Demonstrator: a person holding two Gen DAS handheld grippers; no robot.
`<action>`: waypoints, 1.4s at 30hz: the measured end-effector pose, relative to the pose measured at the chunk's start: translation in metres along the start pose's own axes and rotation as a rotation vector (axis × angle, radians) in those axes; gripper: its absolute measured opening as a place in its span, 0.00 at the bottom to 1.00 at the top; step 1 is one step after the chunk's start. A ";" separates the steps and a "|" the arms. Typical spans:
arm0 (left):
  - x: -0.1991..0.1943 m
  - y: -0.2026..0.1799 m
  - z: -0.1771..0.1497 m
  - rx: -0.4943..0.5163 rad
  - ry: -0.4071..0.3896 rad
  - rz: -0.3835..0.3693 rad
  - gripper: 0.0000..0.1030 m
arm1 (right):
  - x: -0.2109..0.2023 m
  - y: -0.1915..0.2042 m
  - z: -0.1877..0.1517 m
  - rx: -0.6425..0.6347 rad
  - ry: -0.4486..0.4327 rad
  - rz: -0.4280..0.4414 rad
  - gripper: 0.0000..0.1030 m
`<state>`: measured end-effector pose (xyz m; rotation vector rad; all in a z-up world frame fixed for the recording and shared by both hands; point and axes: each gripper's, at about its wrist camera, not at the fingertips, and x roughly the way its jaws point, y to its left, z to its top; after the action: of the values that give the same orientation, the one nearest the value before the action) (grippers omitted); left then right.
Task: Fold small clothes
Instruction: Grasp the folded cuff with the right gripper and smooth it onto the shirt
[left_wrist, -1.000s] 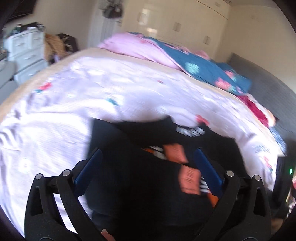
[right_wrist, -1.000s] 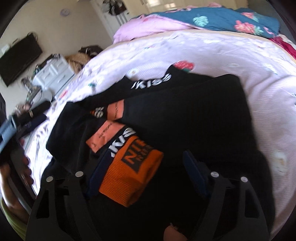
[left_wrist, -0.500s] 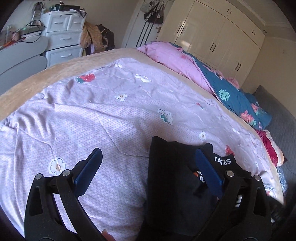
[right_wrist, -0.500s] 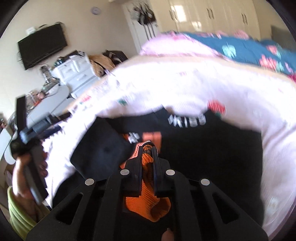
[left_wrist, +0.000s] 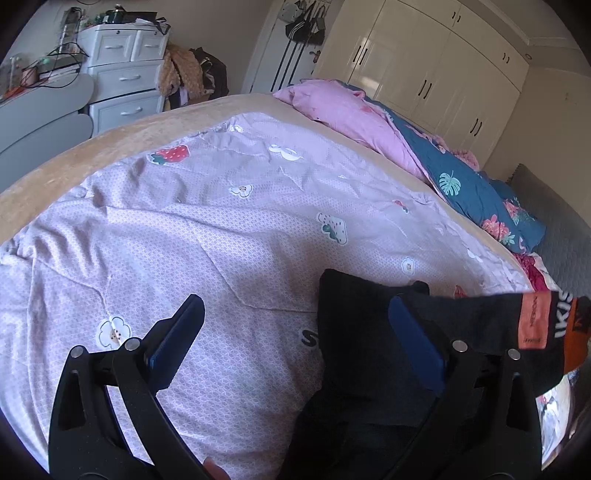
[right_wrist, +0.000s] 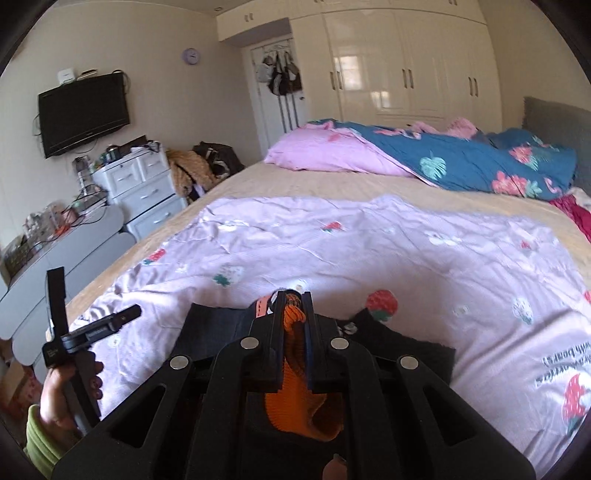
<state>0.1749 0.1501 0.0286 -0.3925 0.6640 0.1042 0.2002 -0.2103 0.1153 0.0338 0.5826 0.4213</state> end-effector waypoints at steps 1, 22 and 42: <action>0.002 -0.001 -0.001 0.005 0.006 0.002 0.91 | -0.001 -0.007 -0.006 0.008 0.004 -0.010 0.07; 0.072 -0.047 -0.043 0.123 0.247 -0.074 0.86 | 0.036 -0.064 -0.074 0.133 0.107 -0.138 0.07; 0.069 -0.035 -0.040 0.095 0.254 -0.106 0.07 | 0.060 -0.020 -0.105 0.038 0.237 -0.060 0.27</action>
<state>0.2136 0.1004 -0.0313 -0.3513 0.8931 -0.0797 0.1958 -0.2140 -0.0072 0.0022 0.8227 0.3582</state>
